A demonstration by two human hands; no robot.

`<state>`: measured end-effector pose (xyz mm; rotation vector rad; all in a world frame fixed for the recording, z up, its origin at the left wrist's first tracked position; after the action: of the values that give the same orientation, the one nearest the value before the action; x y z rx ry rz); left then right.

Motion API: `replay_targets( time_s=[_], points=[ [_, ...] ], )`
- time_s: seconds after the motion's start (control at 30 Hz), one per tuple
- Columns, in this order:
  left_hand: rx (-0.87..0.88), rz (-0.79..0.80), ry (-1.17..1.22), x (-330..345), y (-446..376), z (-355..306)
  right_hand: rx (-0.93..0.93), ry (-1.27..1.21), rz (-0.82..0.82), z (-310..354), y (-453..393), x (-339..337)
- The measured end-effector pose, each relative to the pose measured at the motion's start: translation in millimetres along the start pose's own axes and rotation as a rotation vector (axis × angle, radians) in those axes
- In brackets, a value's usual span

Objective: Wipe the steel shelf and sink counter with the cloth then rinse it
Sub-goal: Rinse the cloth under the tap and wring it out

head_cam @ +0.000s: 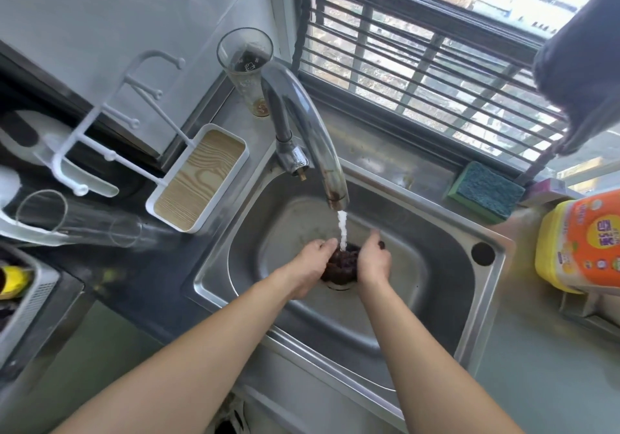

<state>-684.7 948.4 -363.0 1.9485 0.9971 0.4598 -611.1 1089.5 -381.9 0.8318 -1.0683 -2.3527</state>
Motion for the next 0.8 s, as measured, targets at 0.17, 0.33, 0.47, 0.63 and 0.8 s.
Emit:
replay_targets(
  time_s=[0.17,0.33,0.47,0.63,0.8],
  points=[
    [-0.129,0.237,-0.251,1.1,17.4,27.7,-0.095,-0.212,0.098,18.9,2.2,10.8],
    [-0.104,-0.16,0.163,-35.7,-1.3,14.3,-0.447,0.046,0.148,32.8,41.0,20.8],
    [-0.07,-0.239,0.186,-45.1,-6.1,11.4,-0.579,0.177,0.291,24.4,65.8,39.7],
    [-0.062,-0.202,0.08,-34.3,-5.8,14.3,-0.553,0.15,0.214,23.5,56.4,30.8],
    [-0.093,-0.114,0.264,-13.9,-6.0,19.6,-0.056,-0.306,0.296,-2.1,36.0,40.4]
  ],
)
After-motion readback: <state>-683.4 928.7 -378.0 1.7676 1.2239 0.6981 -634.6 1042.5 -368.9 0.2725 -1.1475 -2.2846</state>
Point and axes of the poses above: each hand's wrist, its own y-axis away from the middle knuckle, its own x-axis out of the palm, z = x × y, the point moved 10 cm from there along -y, towards the middle knuckle, and after that the axes turned 12 degrees about -y, right-handed, at the moved point
